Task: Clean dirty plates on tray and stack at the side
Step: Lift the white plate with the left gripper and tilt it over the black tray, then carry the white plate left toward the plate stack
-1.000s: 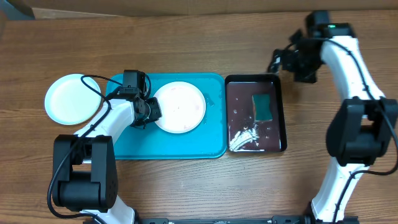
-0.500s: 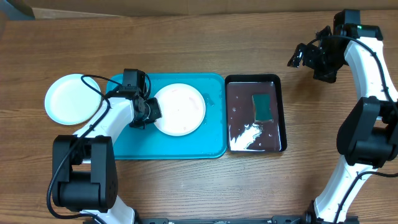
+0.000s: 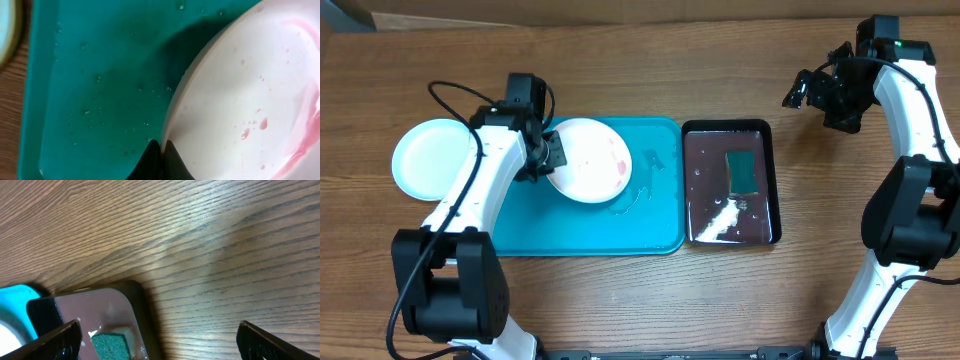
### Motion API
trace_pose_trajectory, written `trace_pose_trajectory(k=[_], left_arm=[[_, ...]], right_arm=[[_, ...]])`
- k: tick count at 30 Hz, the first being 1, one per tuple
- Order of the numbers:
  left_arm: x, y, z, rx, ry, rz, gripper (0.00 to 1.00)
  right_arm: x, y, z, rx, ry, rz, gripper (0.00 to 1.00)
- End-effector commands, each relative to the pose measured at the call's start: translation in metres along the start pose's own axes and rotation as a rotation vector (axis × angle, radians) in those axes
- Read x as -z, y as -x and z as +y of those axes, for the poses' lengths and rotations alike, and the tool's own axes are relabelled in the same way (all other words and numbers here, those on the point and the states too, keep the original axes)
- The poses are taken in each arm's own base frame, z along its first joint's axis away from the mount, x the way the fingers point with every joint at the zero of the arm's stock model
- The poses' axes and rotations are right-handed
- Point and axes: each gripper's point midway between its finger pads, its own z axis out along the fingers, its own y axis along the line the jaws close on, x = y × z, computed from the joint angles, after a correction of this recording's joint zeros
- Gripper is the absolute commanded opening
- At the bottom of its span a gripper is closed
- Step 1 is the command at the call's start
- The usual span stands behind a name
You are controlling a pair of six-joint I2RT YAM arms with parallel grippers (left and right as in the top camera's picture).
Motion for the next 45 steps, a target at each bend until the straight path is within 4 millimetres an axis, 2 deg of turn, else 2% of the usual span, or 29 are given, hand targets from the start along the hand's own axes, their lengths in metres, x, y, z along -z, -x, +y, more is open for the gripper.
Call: trace_pose_trajectory(k=[1, 5, 10, 17, 20, 29, 33, 34, 45], left_arm=[[0.033, 0.022, -0.004, -0.019, -0.009, -0.101, 0.04], [0.056, 0.033, -0.018, -0.071, -0.035, -0.170, 0.04], [0.086, 0.038, -0.037, -0.138, 0.022, -0.283, 0.04], [0.132, 0.032, -0.092, -0.299, 0.136, -0.507, 0.04], [0.153, 0.020, -0.120, -0.373, 0.202, -0.624, 0.04], [0.226, -0.025, -0.187, -0.530, 0.344, -0.970, 0.04], [0.256, -0.042, -0.205, -0.586, 0.403, -1.080, 0.04], [0.269, -0.048, -0.210, -0.602, 0.435, -1.121, 0.04], [0.327, -0.075, -0.238, -0.699, 0.522, -1.240, 0.04]], right_arm=[[0.014, 0.006, 0.006, 0.008, 0.008, -0.041, 1.00], [0.014, 0.006, 0.006, 0.008, 0.008, -0.041, 1.00], [0.014, 0.006, 0.006, 0.008, 0.008, -0.041, 1.00], [0.014, 0.006, 0.006, 0.008, 0.008, -0.041, 1.00], [0.014, 0.006, 0.006, 0.008, 0.008, -0.041, 1.00], [0.014, 0.006, 0.006, 0.008, 0.008, -0.041, 1.00], [0.014, 0.006, 0.006, 0.008, 0.008, -0.041, 1.00], [0.014, 0.006, 0.006, 0.008, 0.008, -0.041, 1.00], [0.014, 0.006, 0.006, 0.008, 0.008, -0.041, 1.00]])
